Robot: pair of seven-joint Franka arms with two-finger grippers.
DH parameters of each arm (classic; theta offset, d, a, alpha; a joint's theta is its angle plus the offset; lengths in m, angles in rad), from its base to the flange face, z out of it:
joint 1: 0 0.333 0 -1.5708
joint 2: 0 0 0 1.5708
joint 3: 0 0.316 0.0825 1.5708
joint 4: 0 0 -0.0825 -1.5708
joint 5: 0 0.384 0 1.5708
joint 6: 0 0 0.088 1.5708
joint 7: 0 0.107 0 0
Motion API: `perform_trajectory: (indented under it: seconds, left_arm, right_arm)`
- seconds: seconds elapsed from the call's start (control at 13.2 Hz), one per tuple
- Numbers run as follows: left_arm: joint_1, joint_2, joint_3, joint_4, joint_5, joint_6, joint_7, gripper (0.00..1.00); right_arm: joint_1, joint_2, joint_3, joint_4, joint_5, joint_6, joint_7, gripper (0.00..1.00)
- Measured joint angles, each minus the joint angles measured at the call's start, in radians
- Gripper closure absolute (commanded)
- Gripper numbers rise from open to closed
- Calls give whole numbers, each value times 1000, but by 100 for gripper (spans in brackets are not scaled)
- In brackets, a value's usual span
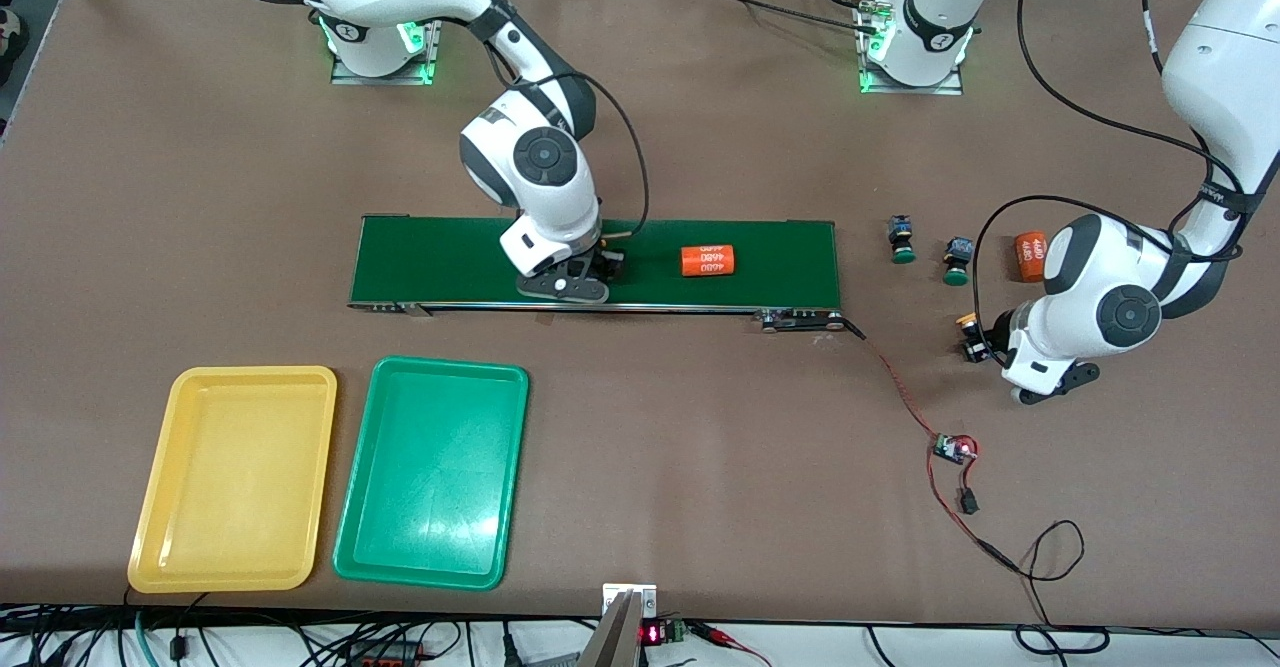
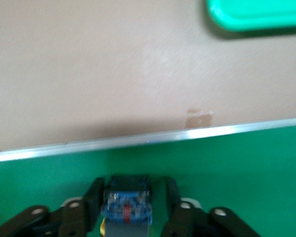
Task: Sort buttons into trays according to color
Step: 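Carry the button toward the yellow tray while the left gripper grasps another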
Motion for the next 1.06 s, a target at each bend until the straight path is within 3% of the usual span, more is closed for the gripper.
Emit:
perform_trajectory:
  seconds: [0.3, 0.61, 0.84, 1.06]
  left_arm:
    - [-2, -35, -133, 37, 0, -120, -5, 87]
    - [-10, -61, -322, 63, -1, -285, -101, 86]
    - [-58, -56, -376, 39, -2, -292, -120, 85]
    - [-194, -47, -394, 12, -4, -290, -174, 84]
  right_arm:
    - [-1, -2, -33, 133, 2, -195, -66, 100]
    - [-13, -27, -143, 281, 88, -384, -291, 100]
    - [-66, -68, -217, 299, 93, -418, -470, 99]
    - [-230, -87, -234, 299, 92, -428, -754, 99]
